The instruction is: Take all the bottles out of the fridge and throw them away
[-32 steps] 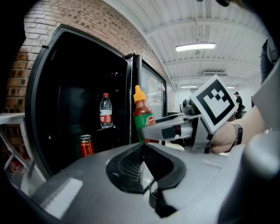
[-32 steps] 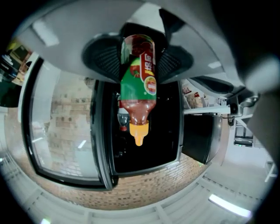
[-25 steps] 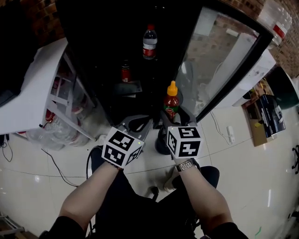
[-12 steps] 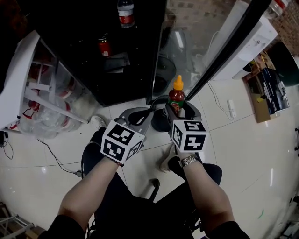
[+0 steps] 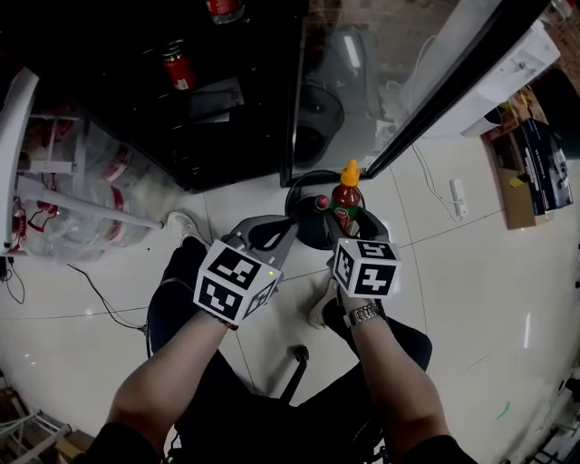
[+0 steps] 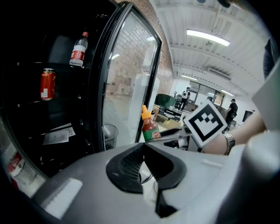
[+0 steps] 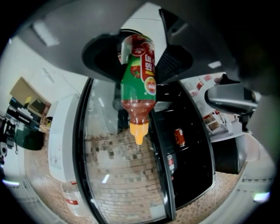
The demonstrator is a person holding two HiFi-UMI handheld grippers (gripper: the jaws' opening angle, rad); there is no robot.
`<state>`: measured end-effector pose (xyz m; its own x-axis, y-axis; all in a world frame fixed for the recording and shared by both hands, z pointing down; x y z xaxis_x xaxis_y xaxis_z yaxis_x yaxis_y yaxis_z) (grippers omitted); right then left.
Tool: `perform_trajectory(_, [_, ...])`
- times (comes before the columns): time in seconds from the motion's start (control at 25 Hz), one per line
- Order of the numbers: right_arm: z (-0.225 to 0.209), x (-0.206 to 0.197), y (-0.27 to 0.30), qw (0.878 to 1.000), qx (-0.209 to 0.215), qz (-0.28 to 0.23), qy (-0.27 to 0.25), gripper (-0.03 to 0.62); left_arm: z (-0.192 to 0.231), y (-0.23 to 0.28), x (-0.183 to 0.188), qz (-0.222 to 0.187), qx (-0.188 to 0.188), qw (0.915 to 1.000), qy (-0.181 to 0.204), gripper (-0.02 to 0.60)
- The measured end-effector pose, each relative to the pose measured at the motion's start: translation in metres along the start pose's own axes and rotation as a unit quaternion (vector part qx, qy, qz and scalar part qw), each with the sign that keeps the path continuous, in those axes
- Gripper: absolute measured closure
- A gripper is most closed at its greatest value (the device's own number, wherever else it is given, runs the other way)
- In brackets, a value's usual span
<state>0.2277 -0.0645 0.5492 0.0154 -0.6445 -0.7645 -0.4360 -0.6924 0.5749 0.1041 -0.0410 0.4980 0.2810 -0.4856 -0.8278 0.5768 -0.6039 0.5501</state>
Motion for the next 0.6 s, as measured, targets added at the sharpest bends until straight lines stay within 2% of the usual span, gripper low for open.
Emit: perform_trajectory(0.6, [-0.021, -0.053, 0.058, 0.999, -0.005, 0.041, 0.035, 0.356, 0.024, 0.041, -0.041, 0.046, -0.006, 0.9986, -0.024, 0.578])
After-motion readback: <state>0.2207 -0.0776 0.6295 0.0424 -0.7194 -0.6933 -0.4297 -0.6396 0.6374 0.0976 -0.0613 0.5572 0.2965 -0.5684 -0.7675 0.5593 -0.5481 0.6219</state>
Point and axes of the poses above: the fingertips, and each gripper's own axes: y forward along the fingers, z to its left, x out of its top, the point moved 3 cm from there along -y, backward along the fingers, and after that the axes turned 12 degrees about x, right-handed, at the moved point
